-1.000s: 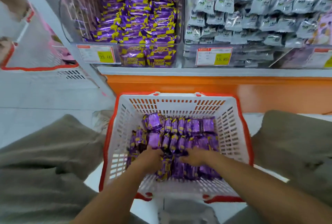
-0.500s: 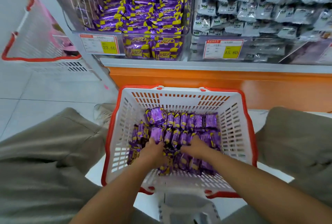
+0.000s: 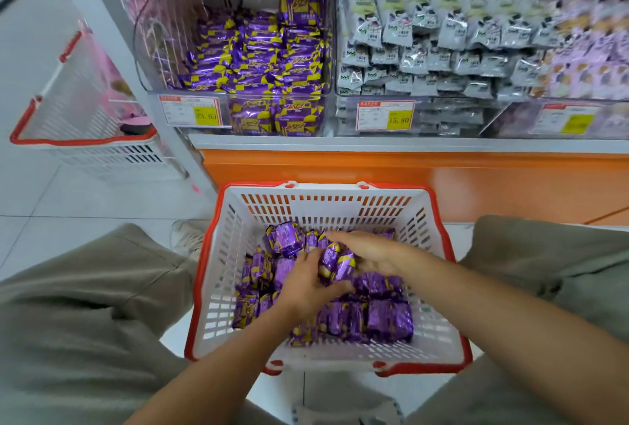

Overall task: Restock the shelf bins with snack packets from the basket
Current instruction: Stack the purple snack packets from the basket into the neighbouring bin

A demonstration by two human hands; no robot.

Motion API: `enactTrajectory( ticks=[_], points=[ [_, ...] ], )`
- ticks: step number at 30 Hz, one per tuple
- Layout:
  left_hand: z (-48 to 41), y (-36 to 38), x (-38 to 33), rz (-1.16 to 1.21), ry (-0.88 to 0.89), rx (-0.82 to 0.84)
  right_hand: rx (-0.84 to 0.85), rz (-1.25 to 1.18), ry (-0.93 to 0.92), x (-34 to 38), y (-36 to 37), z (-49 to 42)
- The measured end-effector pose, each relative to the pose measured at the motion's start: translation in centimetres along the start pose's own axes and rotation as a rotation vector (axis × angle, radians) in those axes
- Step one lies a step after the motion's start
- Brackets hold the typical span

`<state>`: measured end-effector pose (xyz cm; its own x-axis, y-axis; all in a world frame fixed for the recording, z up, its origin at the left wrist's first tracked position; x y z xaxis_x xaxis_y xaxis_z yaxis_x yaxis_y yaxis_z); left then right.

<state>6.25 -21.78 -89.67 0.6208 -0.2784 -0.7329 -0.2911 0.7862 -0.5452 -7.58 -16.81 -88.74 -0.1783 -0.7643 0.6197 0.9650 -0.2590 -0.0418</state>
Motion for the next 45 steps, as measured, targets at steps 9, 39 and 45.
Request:
enactTrajectory(
  ticks=[9,39,45],
  points=[
    [-0.3,-2.2,1.5,0.512,-0.265,0.02,0.133,-0.183,-0.12,0.6,-1.1,1.4],
    [2.1,-7.7,-3.2,0.458,0.173,-0.177,-0.146,0.636,-0.866,5.9,-1.4,7.2],
    [3.3,-10.4,-5.6,0.421,0.216,-0.217,-0.176,0.628,-0.973,8.0,-1.0,9.5]
  ],
)
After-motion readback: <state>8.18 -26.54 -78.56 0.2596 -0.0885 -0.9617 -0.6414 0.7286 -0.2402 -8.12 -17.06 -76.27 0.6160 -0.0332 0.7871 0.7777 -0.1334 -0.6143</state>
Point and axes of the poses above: each hand's wrist, its own z-axis away from the middle knuckle, its own y-axis out of the palm, x = y × z, the point moved 3 cm from there along -z, towards the middle knuckle, and after that the axes turned 4 degrees about -y, right-handed, at the moved point
